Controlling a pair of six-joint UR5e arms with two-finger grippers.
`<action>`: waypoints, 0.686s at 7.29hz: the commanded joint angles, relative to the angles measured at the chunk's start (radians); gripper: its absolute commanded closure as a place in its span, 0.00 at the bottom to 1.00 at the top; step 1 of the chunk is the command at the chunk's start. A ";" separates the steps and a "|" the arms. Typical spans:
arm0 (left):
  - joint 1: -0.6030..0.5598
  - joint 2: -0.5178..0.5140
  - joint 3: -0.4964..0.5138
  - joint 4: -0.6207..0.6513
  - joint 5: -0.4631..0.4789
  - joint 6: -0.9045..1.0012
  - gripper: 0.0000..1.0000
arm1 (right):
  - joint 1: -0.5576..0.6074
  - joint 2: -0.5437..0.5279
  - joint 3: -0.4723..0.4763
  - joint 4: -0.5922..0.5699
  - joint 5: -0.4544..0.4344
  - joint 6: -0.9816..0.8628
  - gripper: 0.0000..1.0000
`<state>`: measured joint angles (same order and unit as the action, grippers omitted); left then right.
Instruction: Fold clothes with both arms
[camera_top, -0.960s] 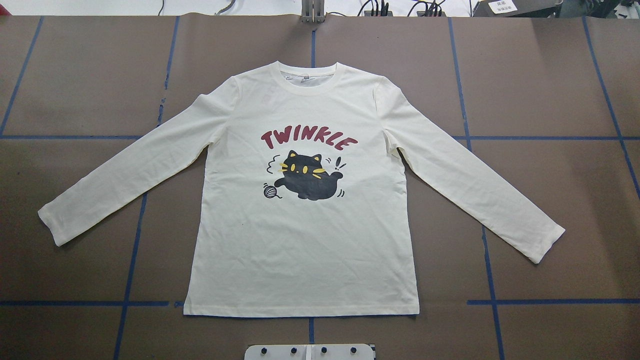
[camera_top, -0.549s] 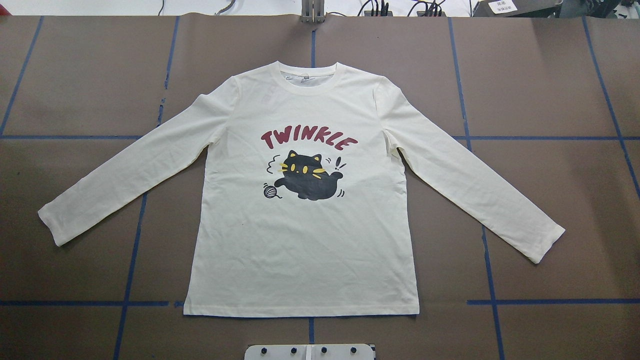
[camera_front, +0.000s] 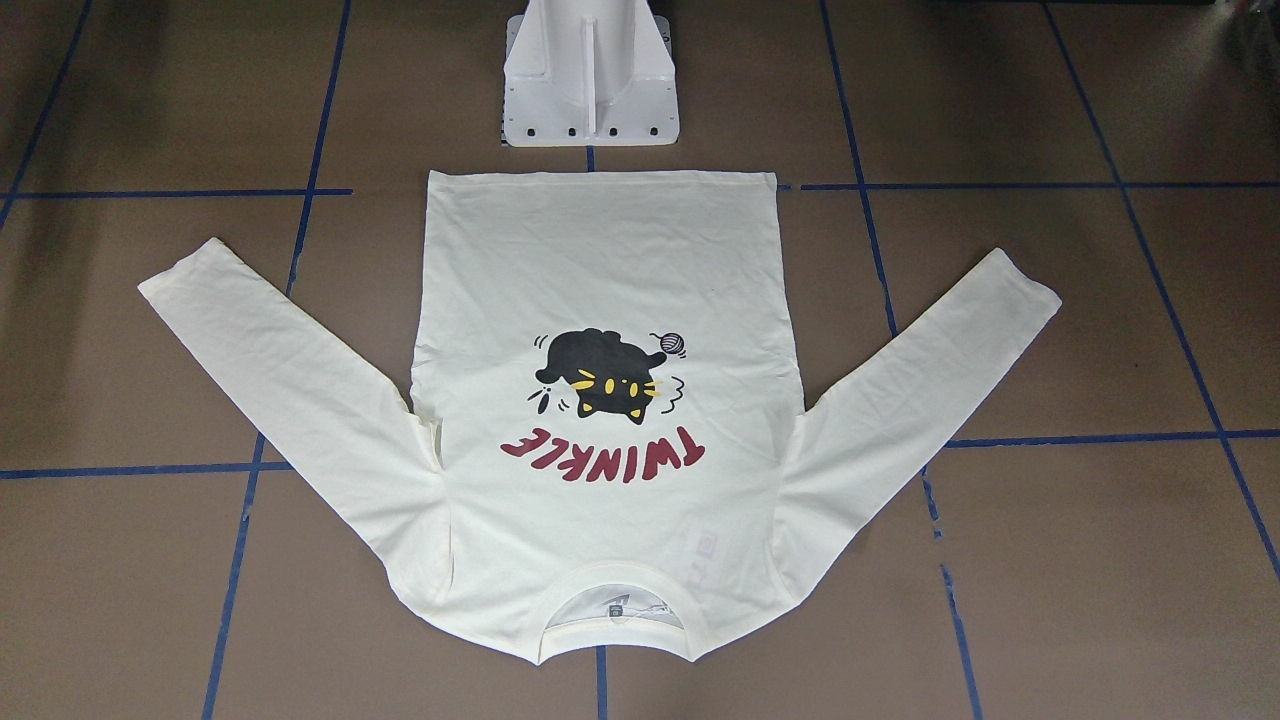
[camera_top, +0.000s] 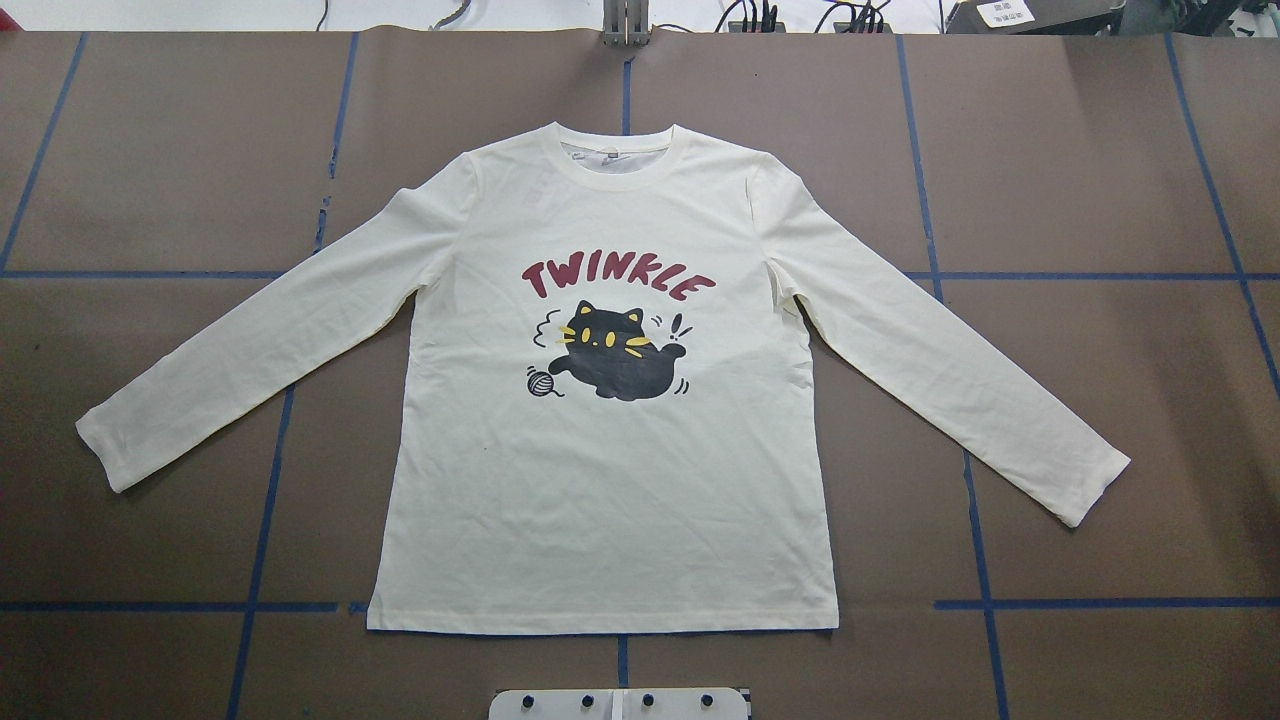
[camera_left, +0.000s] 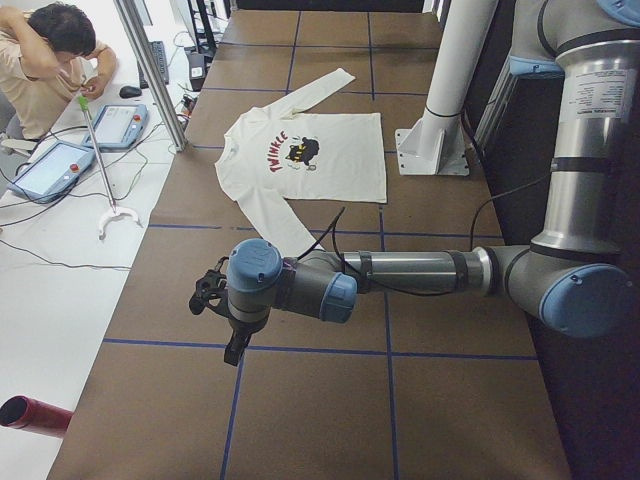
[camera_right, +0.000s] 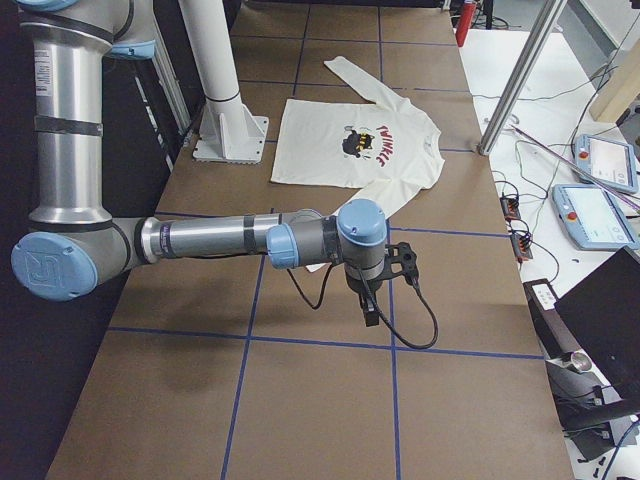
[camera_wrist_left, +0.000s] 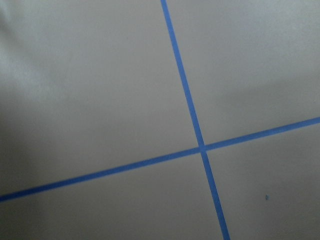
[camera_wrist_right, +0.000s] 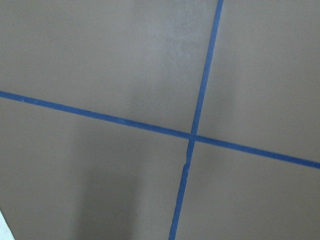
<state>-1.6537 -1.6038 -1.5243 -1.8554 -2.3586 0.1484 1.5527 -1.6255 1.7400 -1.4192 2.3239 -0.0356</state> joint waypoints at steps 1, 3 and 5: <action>0.000 -0.002 0.001 -0.037 -0.007 -0.001 0.00 | 0.000 0.027 -0.055 0.112 -0.014 0.002 0.00; 0.000 -0.001 0.000 -0.037 -0.008 -0.001 0.00 | 0.000 0.029 -0.038 0.135 0.003 0.020 0.00; -0.001 0.007 -0.005 -0.037 -0.010 -0.001 0.00 | -0.104 -0.003 -0.024 0.291 0.035 0.311 0.00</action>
<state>-1.6544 -1.6011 -1.5267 -1.8927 -2.3670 0.1474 1.5202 -1.6062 1.7069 -1.2383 2.3397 0.0922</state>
